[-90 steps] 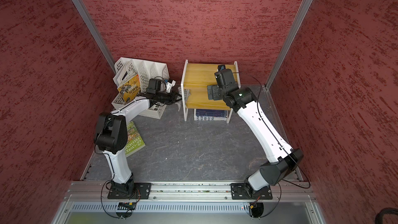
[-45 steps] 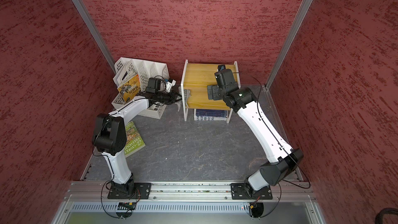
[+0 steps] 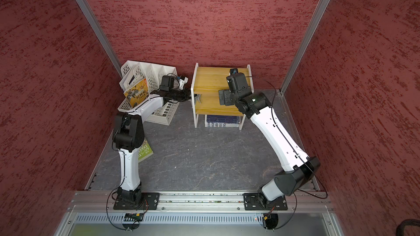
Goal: Wipe the bookshelf clean with a cloth
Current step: Wipe the dust from the shelf, then adjust the cleaning item.
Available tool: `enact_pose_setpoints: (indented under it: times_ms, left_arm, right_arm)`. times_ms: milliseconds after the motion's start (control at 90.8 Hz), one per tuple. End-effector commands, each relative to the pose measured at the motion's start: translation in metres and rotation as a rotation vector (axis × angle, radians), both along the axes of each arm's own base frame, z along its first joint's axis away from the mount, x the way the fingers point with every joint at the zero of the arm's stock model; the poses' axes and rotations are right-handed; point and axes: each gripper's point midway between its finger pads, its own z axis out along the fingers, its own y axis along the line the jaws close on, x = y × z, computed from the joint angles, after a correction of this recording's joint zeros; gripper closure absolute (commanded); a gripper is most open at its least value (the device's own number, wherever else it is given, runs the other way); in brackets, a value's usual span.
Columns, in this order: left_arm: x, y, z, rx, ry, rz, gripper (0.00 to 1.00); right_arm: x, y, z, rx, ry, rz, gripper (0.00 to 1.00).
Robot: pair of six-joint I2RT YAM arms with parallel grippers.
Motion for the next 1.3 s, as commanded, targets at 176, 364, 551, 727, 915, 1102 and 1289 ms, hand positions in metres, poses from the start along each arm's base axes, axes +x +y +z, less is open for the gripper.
enact_pose_setpoints:
  times_ms: [176, 364, 551, 727, 915, 1102, 1289]
  left_arm:
    - [-0.025, 0.004, -0.012, 0.039, 0.041, 0.003, 1.00]
    - [-0.057, 0.012, -0.010, 0.042, 0.055, 0.003, 1.00]
    - [-0.083, 0.020, 0.003, 0.041, 0.048, 0.008, 1.00]
    - [-0.090, 0.049, 0.030, 0.099, 0.001, 0.126, 1.00]
    - [-0.111, 0.077, 0.074, 0.140, -0.099, 0.224, 1.00]
    - [-0.152, 0.086, 0.123, 0.106, -0.249, 0.213, 1.00]
    - [-0.225, 0.056, 0.204, -0.100, -0.516, -0.028, 1.00]
  right_arm:
    - [-0.012, 0.002, -0.047, -0.029, 0.171, 0.024, 0.02]
    - [-0.012, 0.002, -0.048, -0.029, 0.173, 0.030, 0.02]
    - [-0.012, 0.004, -0.049, -0.025, 0.174, 0.040, 0.02]
    - [-0.013, 0.011, -0.037, 0.017, 0.149, 0.067, 0.02]
    - [-0.020, 0.015, 0.002, 0.088, 0.067, 0.098, 0.02]
    - [-0.052, 0.037, 0.060, 0.292, -0.053, 0.260, 0.01]
    - [-0.109, 0.090, 0.120, 0.685, -0.132, 0.635, 0.02]
